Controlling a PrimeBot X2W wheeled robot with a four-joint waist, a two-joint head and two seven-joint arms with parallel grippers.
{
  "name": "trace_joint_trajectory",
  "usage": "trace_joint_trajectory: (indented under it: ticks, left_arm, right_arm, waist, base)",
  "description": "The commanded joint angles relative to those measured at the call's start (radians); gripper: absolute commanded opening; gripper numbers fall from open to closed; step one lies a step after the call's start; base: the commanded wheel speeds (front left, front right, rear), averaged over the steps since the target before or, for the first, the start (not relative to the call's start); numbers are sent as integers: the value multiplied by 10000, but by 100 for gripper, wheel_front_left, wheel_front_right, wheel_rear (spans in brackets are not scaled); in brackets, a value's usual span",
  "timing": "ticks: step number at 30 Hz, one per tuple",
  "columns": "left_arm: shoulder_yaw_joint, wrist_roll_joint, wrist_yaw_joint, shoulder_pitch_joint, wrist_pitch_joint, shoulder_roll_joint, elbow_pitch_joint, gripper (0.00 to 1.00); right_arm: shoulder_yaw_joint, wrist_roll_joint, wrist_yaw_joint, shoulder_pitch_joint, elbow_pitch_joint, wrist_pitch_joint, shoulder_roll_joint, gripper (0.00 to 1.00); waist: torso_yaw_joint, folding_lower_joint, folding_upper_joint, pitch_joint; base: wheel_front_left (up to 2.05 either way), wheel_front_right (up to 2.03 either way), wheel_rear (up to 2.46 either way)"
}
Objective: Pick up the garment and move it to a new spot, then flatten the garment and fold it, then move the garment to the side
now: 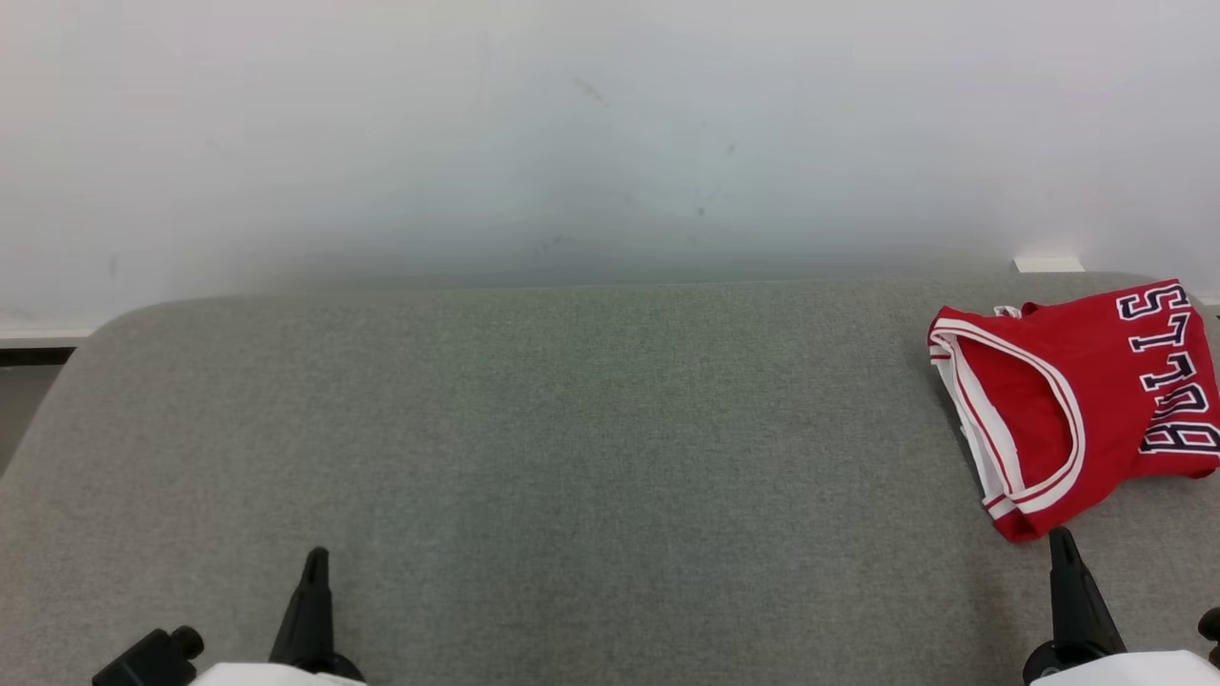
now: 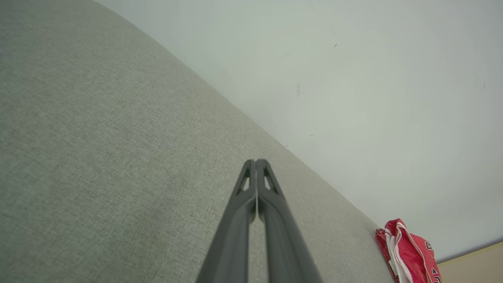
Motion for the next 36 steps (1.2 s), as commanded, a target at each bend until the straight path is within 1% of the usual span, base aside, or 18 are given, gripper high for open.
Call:
trace_joint_trajectory:
  ticks: [1, 20, 36]
  left_arm:
    - [57, -426, -66, -255, 97, 58, -142, 0]
    - [248, -2823, -86, -402, 739, 74, -166, 0]
    - [369, -4404, -103, -487, 1169, 85, -172, 0]
  right_arm:
    - [-104, 363, -6, -311, -146, 98, -48, 0]
    - [-441, 2461, -9, -404, -156, 736, 30, 0]
    - [-673, 3878, -11, -480, -163, 1171, 88, 0]
  waist:
    - [6, 0, 0, 1]
    - [79, 0, 0, 15]
    - [136, 0, 0, 26]
  base:
    - [0, 0, 0]
    - [0, 0, 0]
    - [0, 0, 0]
